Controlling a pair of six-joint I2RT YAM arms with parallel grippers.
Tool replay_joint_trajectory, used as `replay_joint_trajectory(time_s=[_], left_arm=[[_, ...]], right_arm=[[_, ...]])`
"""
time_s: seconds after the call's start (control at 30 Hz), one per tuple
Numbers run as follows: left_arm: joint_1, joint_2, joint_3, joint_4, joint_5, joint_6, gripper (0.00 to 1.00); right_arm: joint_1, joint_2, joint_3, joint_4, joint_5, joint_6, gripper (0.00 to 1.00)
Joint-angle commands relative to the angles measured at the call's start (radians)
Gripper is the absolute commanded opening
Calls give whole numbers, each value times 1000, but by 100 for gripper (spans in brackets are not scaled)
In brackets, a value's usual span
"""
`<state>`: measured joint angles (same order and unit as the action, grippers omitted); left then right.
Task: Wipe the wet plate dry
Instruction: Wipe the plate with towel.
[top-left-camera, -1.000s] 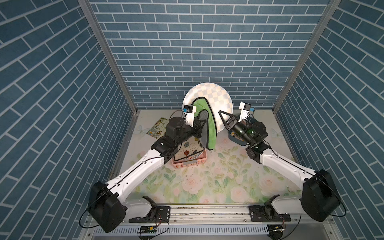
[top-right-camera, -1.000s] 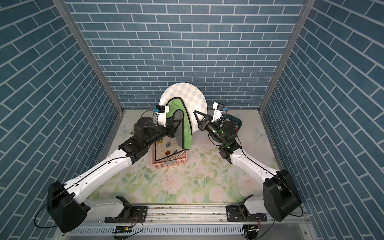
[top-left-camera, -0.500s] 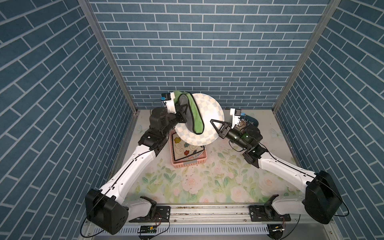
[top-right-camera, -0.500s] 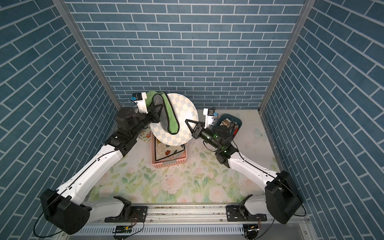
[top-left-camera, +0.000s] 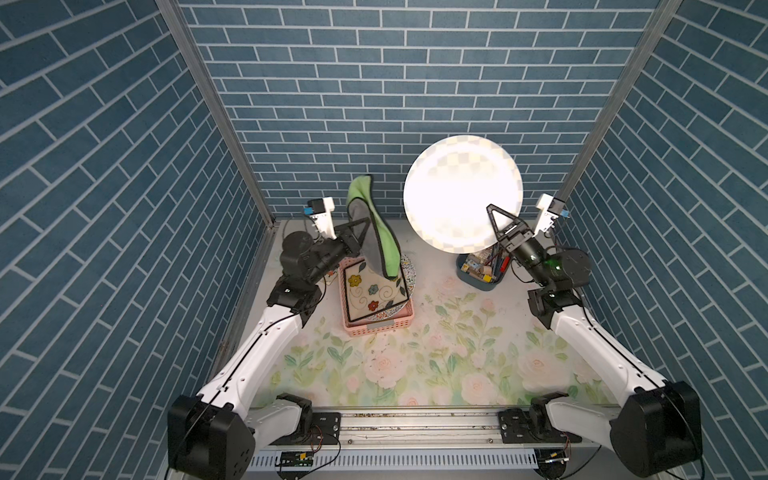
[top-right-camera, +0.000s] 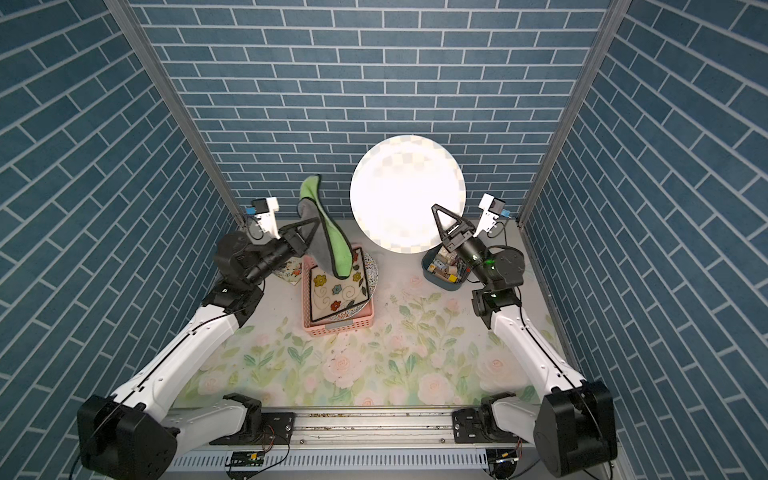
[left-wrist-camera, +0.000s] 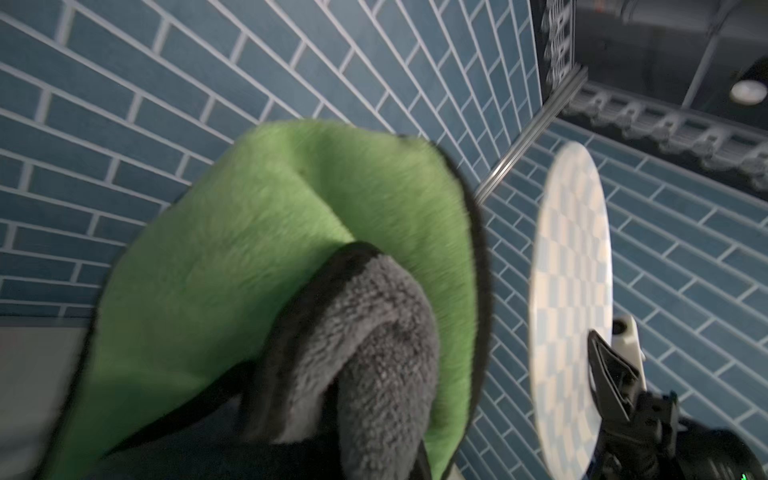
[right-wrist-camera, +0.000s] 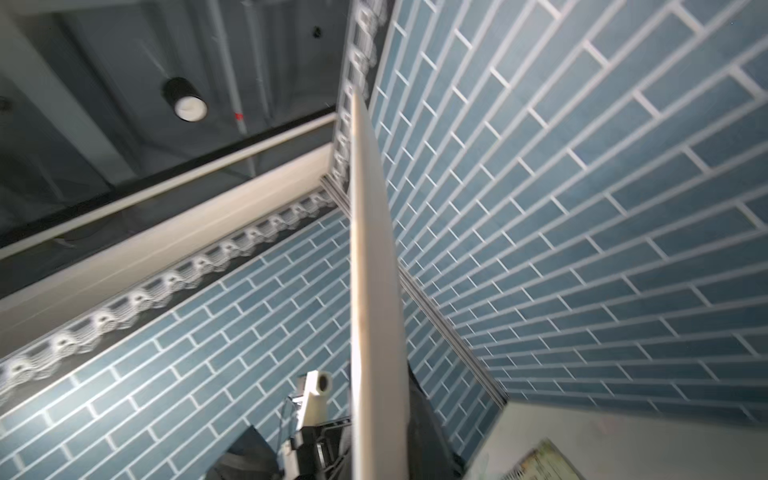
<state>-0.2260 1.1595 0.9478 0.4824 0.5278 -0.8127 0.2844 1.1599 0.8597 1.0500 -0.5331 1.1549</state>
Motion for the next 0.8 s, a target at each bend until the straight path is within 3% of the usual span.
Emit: replay_joint_trajectory(time_s=[0.0, 0.1, 0.2, 0.33, 0.57, 0.67, 0.77], left_arm=[[26, 35, -15, 488, 222, -453, 0], [10, 133, 20, 989, 230, -829, 0], [-19, 198, 85, 1213, 167, -999, 0], [-108, 224, 144, 1210, 138, -1000, 0], [-259, 316, 205, 1239, 101, -998, 0], [-298, 343, 214, 1266, 90, -1002, 0], [-294, 329, 195, 1285, 80, -1003, 0]], right_arm=[[2, 0, -4, 323, -94, 178, 0], [2, 78, 5, 524, -117, 317, 0], [14, 156, 34, 631, -149, 417, 0], [79, 236, 75, 722, -176, 468, 0], [254, 359, 140, 748, -168, 434, 0], [278, 411, 213, 755, -163, 440, 0], [234, 423, 283, 757, -135, 447, 0]])
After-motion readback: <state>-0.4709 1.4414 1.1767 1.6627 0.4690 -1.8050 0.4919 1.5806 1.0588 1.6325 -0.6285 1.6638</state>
